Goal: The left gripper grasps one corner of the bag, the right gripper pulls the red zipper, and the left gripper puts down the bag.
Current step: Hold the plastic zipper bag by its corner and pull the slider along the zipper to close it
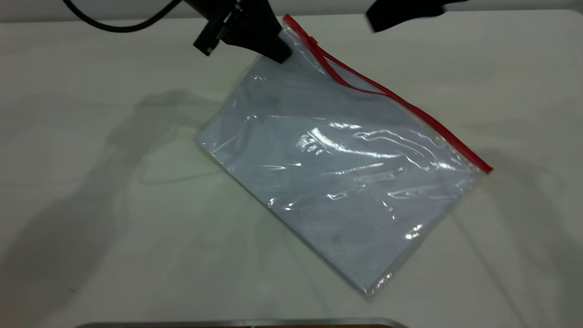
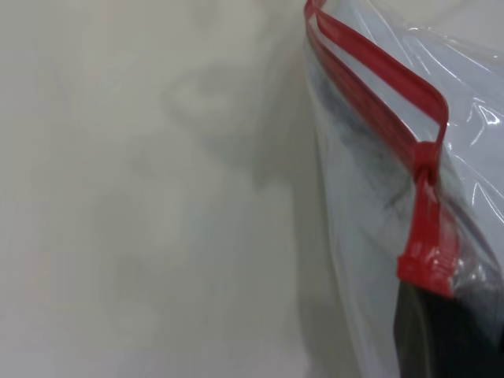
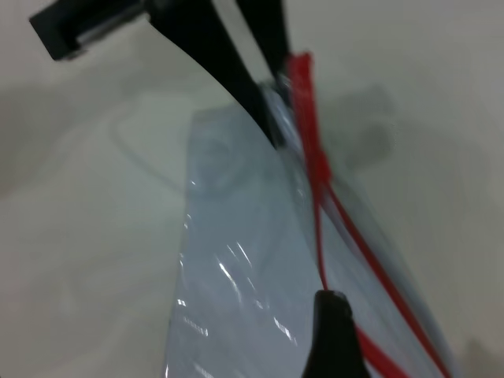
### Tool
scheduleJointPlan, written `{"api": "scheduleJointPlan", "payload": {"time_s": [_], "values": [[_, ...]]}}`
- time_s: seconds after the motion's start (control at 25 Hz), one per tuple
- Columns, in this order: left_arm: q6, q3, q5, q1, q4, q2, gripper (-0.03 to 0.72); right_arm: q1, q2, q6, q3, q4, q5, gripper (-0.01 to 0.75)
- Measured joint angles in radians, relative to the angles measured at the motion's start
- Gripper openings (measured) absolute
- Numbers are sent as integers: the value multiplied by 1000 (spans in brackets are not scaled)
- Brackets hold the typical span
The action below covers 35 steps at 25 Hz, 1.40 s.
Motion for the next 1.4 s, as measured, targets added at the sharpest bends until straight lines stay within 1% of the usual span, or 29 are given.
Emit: {"api": "scheduleJointPlan", "payload": {"time_s": [0.2,0.36,0.56,0.84,0.96,1.0,1.08,1.28,1.36,1.4], "values": [[0,0,2,-23,0,0,53,3,82,-75,-25,68,58,578],[0,0,3,-38,0,1,53,3,109,-123,-25,115,76,578],[0,0,-3,-56,-6,1,53,3,110,-152,-26,159,98,578],[2,0,-21,-75,-79,2,53,3,110,-154,-26,170,118,571],[3,0,-22,-76,-82,2,53,3,110,-154,-26,171,118,530],[3,0,-23,-76,-82,2,53,3,110,-154,-26,171,117,506],[3,0,-23,-76,-82,3,53,3,110,-154,-26,171,115,451],[3,0,-24,-76,-100,3,53,3,110,-154,-26,171,114,272],[3,0,-24,-76,-106,3,53,3,110,-155,-26,171,106,225],[3,0,-24,-76,-108,3,53,3,110,-155,-26,171,100,216]]}}
